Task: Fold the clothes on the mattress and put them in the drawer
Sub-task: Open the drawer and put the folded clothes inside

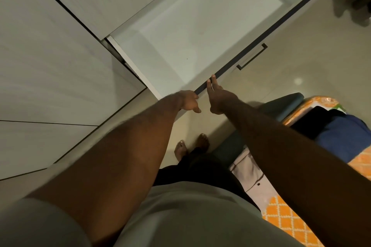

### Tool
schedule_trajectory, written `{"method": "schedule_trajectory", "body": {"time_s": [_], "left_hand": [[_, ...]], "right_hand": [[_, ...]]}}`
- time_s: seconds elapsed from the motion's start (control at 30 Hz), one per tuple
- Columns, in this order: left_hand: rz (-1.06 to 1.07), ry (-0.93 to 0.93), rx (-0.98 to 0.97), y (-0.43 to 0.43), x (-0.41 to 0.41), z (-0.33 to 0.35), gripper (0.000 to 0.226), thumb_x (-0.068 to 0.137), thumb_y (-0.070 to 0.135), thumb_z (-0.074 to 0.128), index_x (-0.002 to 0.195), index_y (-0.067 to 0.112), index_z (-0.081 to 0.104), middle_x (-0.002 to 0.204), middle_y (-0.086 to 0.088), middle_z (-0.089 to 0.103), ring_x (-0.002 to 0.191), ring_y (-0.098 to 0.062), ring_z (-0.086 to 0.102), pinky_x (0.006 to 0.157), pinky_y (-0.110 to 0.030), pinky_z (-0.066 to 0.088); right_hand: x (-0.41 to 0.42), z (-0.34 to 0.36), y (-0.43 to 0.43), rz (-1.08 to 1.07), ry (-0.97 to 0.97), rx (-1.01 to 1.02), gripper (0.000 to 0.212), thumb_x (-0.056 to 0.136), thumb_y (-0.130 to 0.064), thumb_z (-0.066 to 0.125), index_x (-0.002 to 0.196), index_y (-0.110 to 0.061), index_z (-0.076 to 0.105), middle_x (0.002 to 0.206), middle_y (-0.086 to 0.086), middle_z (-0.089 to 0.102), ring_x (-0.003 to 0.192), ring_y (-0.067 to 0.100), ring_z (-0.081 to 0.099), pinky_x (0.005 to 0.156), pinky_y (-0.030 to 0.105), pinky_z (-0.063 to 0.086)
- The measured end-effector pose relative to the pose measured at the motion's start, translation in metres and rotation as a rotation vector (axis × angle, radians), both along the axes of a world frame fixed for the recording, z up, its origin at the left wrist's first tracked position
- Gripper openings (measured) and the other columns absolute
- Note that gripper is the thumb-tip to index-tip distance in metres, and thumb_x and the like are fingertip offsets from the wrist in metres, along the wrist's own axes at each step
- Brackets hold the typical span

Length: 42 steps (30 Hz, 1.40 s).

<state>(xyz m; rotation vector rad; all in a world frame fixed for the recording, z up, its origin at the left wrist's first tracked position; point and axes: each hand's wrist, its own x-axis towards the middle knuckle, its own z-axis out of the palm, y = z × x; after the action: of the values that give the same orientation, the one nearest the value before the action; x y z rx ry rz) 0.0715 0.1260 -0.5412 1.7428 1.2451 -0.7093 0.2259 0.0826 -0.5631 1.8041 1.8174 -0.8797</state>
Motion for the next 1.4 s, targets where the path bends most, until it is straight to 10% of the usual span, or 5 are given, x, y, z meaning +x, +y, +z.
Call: {"method": "schedule_trajectory", "body": {"time_s": [0.97, 1.23, 1.4], "left_hand": [[-0.004, 0.055, 0.016, -0.067, 0.044, 0.006, 0.060, 0.093, 0.034, 0.070, 0.145, 0.010, 0.052, 0.149, -0.012, 0.051, 0.133, -0.032, 0.052, 0.107, -0.043, 0.045], [-0.070, 0.098, 0.537, -0.092, 0.084, 0.014, 0.030, 0.096, 0.027, 0.058, 0.119, 0.008, 0.063, 0.117, -0.012, 0.064, 0.108, -0.030, 0.062, 0.088, -0.038, 0.046], [-0.088, -0.091, 0.260, -0.117, 0.127, -0.001, 0.029, 0.094, 0.028, 0.063, 0.111, 0.006, 0.068, 0.116, -0.012, 0.069, 0.100, -0.028, 0.064, 0.081, -0.035, 0.054]], "right_hand": [[0.035, -0.007, -0.064, -0.149, 0.159, 0.035, 0.110, 0.089, -0.004, 0.067, 0.162, -0.019, -0.015, 0.163, -0.002, -0.038, 0.151, 0.033, 0.030, 0.105, 0.040, 0.049], [0.089, -0.022, -0.131, -0.749, 0.446, 0.161, 0.070, 0.098, -0.025, 0.067, 0.159, -0.020, 0.033, 0.164, 0.005, 0.034, 0.148, 0.026, 0.037, 0.117, 0.036, 0.035], [0.111, -0.039, -0.207, -1.223, 0.540, 0.245, 0.046, 0.093, -0.018, 0.071, 0.137, -0.008, 0.061, 0.131, 0.014, 0.065, 0.121, 0.030, 0.062, 0.105, 0.037, 0.048]]}}
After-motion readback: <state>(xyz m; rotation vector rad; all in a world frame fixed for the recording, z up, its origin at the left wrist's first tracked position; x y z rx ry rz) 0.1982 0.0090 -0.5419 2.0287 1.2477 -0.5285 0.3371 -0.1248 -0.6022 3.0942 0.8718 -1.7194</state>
